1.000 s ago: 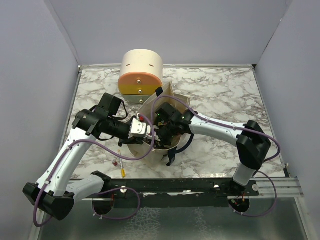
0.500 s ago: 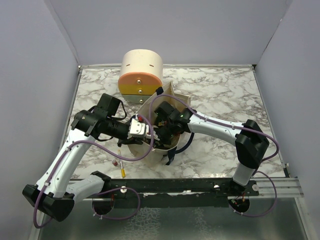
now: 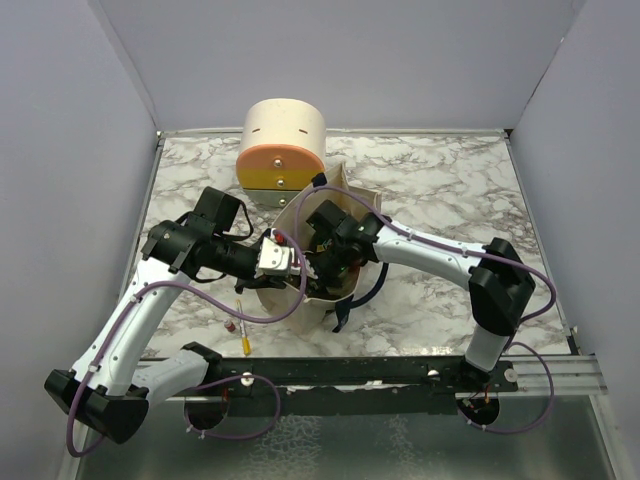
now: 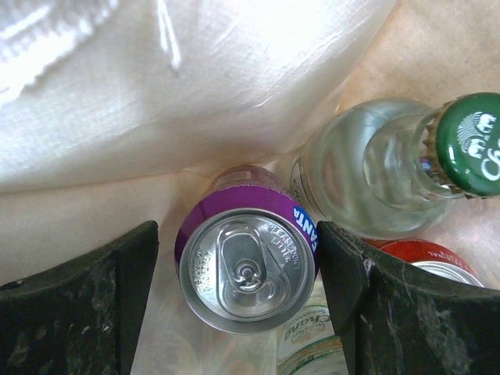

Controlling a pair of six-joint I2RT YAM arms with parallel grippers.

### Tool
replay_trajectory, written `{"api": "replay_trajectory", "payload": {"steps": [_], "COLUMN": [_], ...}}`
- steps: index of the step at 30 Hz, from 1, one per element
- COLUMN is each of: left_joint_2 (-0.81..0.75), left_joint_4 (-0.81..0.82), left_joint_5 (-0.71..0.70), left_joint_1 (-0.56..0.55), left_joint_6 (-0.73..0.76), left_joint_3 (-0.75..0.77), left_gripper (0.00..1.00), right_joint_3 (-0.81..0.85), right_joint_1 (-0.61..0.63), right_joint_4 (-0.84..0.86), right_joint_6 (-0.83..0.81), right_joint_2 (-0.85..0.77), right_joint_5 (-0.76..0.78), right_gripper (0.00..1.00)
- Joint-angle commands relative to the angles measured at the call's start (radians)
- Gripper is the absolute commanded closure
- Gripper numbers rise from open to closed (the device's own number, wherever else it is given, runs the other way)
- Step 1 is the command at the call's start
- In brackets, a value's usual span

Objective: Place the beverage into the canvas bag
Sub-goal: Place the drink in the canvas bag.

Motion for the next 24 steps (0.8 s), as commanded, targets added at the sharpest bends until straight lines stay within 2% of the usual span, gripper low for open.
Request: {"api": "replay_trajectory", "payload": {"steps": [1,9,24], "left_joint_2": [-0.033,-0.046,-0.043], "left_joint_4": [0.023,0.021,0.031], "left_joint_5": [0.066,0.076,0.086], "left_joint_1": [0.013,0.013,0.013], "left_joint_6": [0.048,0.055,0.06], "left_joint_3": [0.03,0.001,-0.014], "left_gripper": [1.0,1.0,1.0], "right_joint_3": [0.057,0.12,0.16], "right_joint_1": [0.036,0.03,0.0], "right_joint_4": [-0.096,-0.116,-0.159], "right_joint_6": [0.034,0.08,0.093], "right_joint_2": [0.001,0.013,0.021], "right_joint_5": [-0.068,-0.117,-0.169], "right_gripper": [0.18,0.11,0.09]}}
